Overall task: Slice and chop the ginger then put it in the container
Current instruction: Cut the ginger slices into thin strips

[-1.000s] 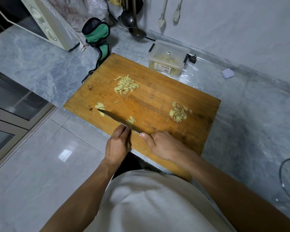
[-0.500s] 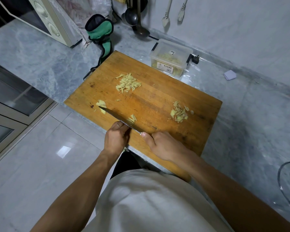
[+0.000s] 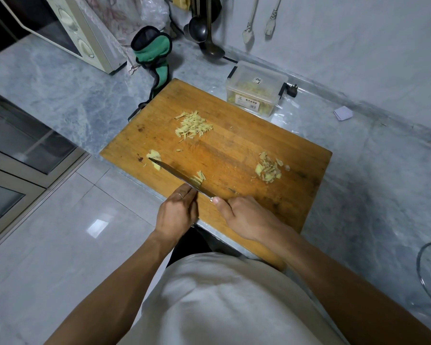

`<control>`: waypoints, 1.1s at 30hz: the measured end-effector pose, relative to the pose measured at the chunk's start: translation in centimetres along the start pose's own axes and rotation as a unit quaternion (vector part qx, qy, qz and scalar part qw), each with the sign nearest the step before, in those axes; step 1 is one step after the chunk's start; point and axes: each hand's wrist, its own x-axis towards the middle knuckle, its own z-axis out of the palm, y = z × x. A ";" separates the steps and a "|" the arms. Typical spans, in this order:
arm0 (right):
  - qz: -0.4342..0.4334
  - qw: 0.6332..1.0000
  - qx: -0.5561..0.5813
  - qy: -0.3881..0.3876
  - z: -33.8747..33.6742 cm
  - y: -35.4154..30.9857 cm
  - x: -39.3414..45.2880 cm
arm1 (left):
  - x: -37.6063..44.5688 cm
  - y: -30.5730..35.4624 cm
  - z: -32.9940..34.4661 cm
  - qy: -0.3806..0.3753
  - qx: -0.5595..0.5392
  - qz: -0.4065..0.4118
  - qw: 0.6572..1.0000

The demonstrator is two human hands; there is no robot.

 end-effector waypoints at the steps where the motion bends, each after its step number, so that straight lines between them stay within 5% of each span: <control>1: -0.002 1.000 -0.001 0.000 -0.1 -0.2 -0.1 | 0.0 0.0 0.0 0.002 0.002 -0.003 1.000; 33: -0.018 1.000 -0.005 0.002 -0.4 -0.2 -0.1 | -0.5 0.1 0.2 -0.041 0.000 -0.020 0.999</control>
